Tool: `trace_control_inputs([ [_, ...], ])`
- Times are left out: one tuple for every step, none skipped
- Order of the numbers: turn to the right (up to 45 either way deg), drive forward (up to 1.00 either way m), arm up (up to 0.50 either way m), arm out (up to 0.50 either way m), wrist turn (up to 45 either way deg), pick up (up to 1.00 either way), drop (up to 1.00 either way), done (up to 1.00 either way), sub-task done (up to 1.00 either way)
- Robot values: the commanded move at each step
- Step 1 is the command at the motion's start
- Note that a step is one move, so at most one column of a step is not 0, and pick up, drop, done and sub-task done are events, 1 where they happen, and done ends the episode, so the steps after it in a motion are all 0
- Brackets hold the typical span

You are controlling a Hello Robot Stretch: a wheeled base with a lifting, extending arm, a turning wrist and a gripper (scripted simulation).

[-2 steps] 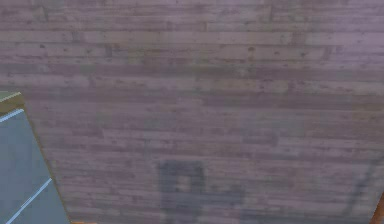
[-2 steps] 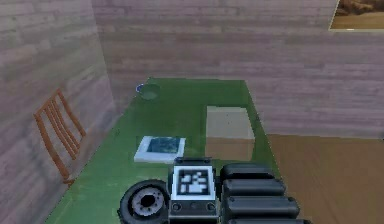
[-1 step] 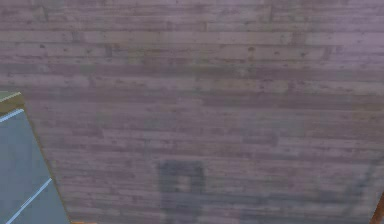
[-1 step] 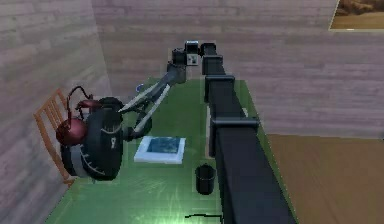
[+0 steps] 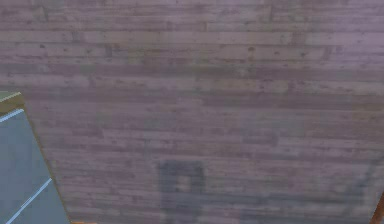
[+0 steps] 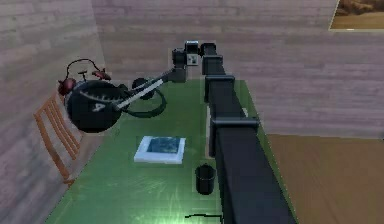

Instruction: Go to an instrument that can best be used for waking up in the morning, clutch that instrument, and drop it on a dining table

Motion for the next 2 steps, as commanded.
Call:
trace_control_inputs([
  [0.0,0.0,0.0,0.0,45.0,0.0,0.0,0.0,0.0],
  [0.0,0.0,0.0,0.0,45.0,0.0,0.0,0.0,0.0],
])
